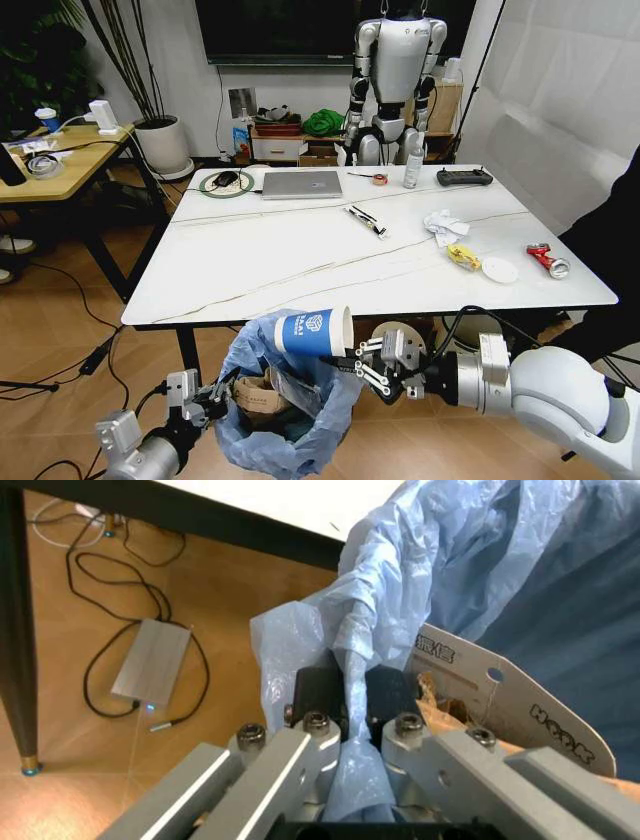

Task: Pick up the trash bin and place the trash from the table into it.

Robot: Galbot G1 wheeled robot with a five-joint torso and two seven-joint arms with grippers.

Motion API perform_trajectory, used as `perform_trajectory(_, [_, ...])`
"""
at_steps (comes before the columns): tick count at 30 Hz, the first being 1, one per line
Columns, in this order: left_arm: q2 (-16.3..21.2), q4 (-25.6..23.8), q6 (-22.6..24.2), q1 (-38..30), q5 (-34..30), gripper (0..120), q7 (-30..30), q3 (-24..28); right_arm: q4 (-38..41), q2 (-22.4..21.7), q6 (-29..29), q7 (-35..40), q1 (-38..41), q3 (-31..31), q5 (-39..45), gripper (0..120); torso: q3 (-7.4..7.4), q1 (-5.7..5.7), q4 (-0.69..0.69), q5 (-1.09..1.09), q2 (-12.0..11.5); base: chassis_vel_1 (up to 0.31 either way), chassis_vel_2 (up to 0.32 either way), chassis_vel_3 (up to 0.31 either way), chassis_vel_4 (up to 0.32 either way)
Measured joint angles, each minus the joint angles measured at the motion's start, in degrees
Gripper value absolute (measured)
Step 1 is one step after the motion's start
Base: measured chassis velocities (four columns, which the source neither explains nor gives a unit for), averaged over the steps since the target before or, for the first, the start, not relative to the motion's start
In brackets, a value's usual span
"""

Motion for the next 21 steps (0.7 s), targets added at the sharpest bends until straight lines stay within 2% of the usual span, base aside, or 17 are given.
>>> perform_trajectory(11, [0.1,0.1,0.7,-2.1,-0.4,0,-0.7,2.5,-0.6,-0.2,0.8,-1.7,-1.2,0.7,-3.8,0,0.00,0.00,0.00,0.00,0.0,0.000,0.000,0.000,0.000])
perform_trajectory(21, [0.6,1.7,0.9,-4.5,-0.7,0,-1.0,3.9,-1.3,-0.2,2.2,-2.4,0.0,0.4,-4.0,0,0.00,0.00,0.00,0.00,0.0,0.000,0.000,0.000,0.000])
